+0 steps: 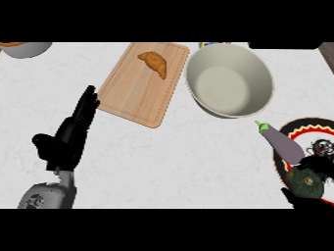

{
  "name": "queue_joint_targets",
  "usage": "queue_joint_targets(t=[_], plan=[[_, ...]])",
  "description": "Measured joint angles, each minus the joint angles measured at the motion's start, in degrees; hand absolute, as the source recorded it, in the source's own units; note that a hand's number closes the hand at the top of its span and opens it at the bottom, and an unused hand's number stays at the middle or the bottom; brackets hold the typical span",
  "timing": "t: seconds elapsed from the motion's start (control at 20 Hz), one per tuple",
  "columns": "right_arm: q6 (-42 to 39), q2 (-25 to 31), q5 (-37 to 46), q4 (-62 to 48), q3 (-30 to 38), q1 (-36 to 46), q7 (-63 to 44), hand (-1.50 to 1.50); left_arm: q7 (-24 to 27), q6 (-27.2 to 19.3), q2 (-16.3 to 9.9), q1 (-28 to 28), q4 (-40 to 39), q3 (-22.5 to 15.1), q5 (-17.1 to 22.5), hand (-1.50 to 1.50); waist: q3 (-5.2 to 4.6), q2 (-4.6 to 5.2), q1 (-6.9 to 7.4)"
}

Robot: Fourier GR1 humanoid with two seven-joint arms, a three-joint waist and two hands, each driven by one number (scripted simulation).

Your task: Pick the squash from the plate and place it in the bowl

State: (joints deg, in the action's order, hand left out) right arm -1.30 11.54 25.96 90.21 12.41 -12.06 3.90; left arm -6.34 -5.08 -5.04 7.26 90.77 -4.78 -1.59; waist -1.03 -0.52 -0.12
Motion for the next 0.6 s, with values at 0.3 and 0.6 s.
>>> queue_joint_targets(t=[0.3,0.6], plan=[[9.5,-8.8,3.8,0.2,-15.0,11.7,-14.8,1.5,0.4,1.1,0.7,1.9,-1.1,-1.6,-0.2,0.0,0.65,1.09,4.59],[24.5,-10.9,6.8,-3.4,-27.5,26.9,-27.9,1.5,0.5,1.9,1.4,3.2,-2.1,-2.8,-0.3,0.0,0.85,1.24,6.85]])
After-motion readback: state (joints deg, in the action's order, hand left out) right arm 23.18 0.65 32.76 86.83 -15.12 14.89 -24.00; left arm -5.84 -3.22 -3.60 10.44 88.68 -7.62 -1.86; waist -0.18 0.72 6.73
